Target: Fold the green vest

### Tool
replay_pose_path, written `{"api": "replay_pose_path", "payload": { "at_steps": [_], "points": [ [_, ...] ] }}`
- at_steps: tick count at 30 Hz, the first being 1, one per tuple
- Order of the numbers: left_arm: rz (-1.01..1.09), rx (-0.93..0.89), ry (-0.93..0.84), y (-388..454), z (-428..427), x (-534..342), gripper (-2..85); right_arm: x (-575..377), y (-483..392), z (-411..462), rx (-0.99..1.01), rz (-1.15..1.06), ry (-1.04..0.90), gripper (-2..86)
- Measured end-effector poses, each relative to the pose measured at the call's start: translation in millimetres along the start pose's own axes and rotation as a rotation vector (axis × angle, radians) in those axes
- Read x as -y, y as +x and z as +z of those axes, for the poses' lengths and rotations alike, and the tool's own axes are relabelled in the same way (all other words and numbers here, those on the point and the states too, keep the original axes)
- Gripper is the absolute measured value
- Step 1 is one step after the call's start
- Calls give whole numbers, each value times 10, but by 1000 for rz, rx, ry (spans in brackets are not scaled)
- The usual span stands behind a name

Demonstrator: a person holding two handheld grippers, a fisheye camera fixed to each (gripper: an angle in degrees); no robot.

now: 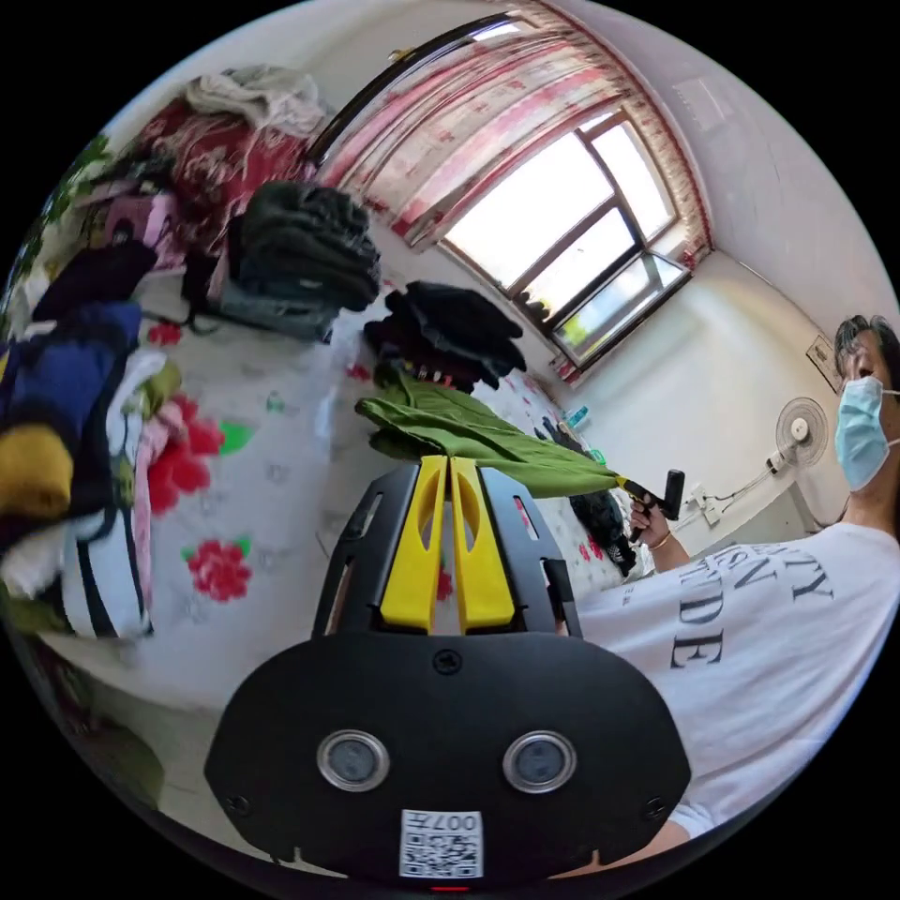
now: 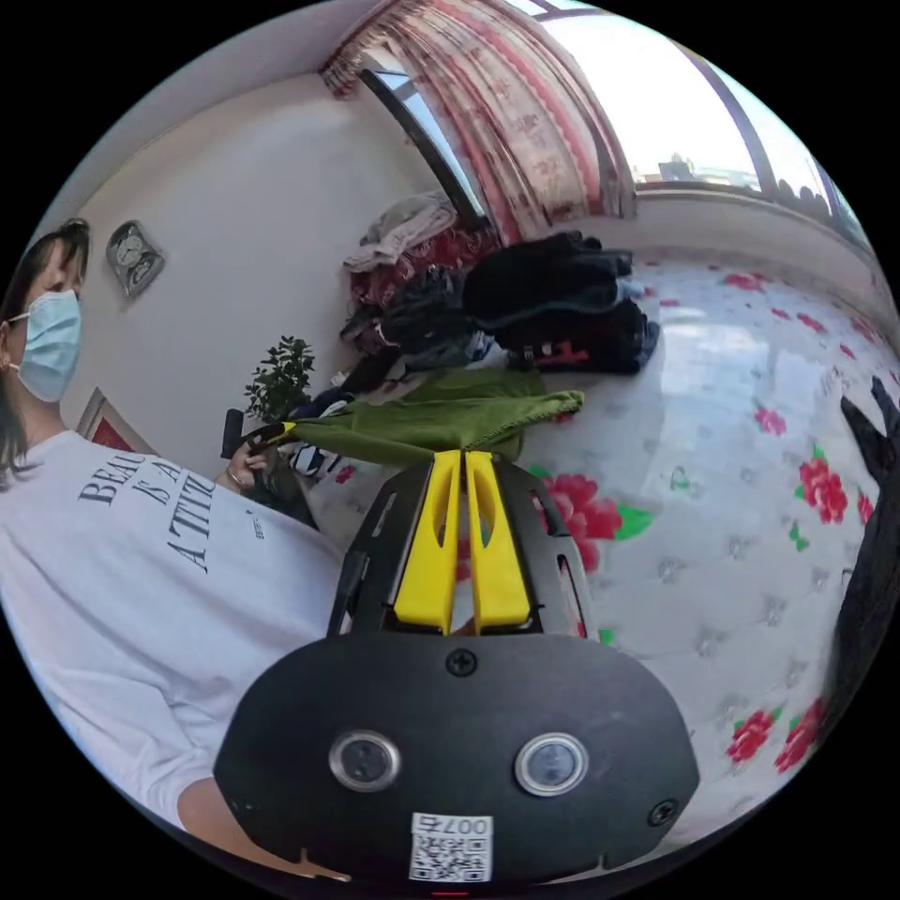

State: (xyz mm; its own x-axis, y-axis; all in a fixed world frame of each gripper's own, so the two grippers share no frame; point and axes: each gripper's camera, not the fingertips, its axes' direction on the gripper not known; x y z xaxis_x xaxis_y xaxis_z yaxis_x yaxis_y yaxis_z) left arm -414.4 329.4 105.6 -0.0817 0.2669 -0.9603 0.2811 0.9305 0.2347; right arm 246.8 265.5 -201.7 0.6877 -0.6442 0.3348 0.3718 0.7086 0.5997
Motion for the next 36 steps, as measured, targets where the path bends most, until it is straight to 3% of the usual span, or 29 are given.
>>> {"api": "replay_pose_path", "payload": {
  "at_steps": [4,7,15,22,33,36],
  "points": [
    [-275,-27,-95,-412,154,-813,-10,-689,292,339,70,211,-93,-3],
    [-364,-46,-117,-513,157,-1056,-10,-1032,464,456,147,336,-96,-3],
    [-300,-29,-125,-717,619,-306,-7,-522,1061,748,205,415,-62,0],
    [-393,219,-156,-1175,1615,364,50,-15,1501,1316,13,519,-48,23],
    [-412,245,-213,-1110,1603,-374,44,-1881,1256,1586,18,901,153,67],
    [-446,216,-217,-1126,1664,-470,42,-1982,1236,1816,69,937,232,77]
  ]
}}
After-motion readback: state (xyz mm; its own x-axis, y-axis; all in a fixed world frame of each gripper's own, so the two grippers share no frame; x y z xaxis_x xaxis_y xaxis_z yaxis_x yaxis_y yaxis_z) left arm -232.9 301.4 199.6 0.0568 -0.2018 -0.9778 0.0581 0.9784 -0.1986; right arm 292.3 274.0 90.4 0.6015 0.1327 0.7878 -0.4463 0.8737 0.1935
